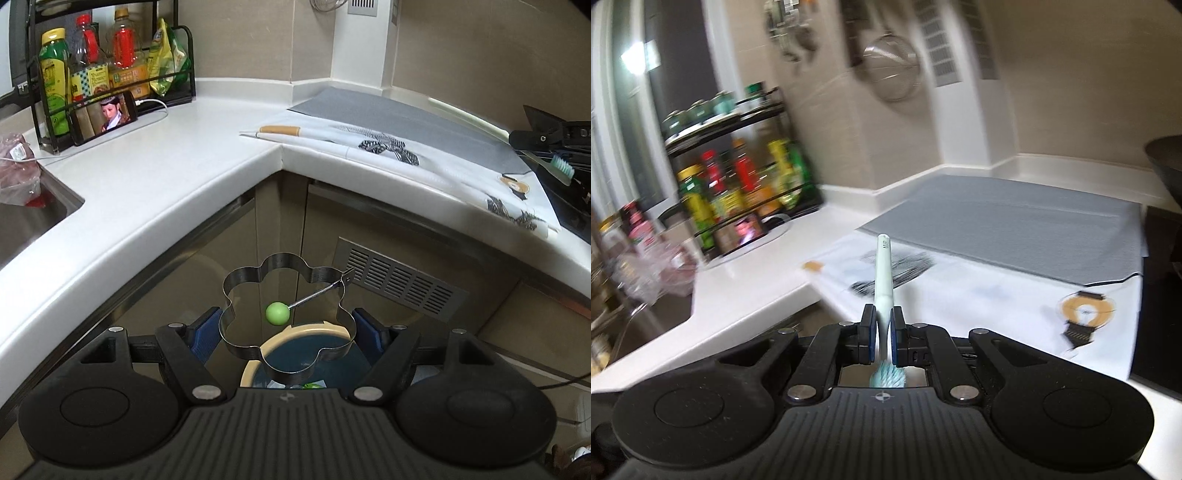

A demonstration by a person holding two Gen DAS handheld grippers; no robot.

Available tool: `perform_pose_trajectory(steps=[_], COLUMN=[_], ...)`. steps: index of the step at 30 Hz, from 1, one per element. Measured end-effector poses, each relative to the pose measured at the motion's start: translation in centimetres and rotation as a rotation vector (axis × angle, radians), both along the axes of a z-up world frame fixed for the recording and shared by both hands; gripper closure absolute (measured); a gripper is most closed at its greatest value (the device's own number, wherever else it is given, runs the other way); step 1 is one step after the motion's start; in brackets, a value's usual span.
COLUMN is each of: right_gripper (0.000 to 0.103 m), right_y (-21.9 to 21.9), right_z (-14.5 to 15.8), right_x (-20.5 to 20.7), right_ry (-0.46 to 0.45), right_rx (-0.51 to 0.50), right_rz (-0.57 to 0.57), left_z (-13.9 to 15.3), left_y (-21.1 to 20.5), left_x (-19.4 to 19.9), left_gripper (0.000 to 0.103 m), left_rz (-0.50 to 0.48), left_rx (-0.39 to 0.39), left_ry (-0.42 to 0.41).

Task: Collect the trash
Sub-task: 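Carry the toothbrush and egg ring down over the blue bin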

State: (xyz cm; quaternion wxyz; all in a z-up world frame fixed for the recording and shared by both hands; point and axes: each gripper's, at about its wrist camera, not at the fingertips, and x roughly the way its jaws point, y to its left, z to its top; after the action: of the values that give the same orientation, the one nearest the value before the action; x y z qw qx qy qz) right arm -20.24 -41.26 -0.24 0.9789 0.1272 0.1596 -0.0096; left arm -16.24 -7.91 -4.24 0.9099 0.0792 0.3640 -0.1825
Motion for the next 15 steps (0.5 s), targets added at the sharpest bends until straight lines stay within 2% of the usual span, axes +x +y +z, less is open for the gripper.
perform_pose_trajectory(steps=[8, 15], right_gripper=[0.095, 0.095], right_y=[5.7, 8.5], right_z=[-2.9, -8.3], right_x=[-1.4, -0.7], right_ry=[0.066, 0.24], right_rx=[-0.043, 0.028], right_rz=[0.144, 0.231], left_z=[-1.8, -3.9], left_y=[-0.3, -0.4], left_x=[-0.5, -0.5], left_gripper=[0.023, 0.023], left_rz=[-0.014, 0.0], left_rx=[0.013, -0.001], left_ry=[0.037, 0.088])
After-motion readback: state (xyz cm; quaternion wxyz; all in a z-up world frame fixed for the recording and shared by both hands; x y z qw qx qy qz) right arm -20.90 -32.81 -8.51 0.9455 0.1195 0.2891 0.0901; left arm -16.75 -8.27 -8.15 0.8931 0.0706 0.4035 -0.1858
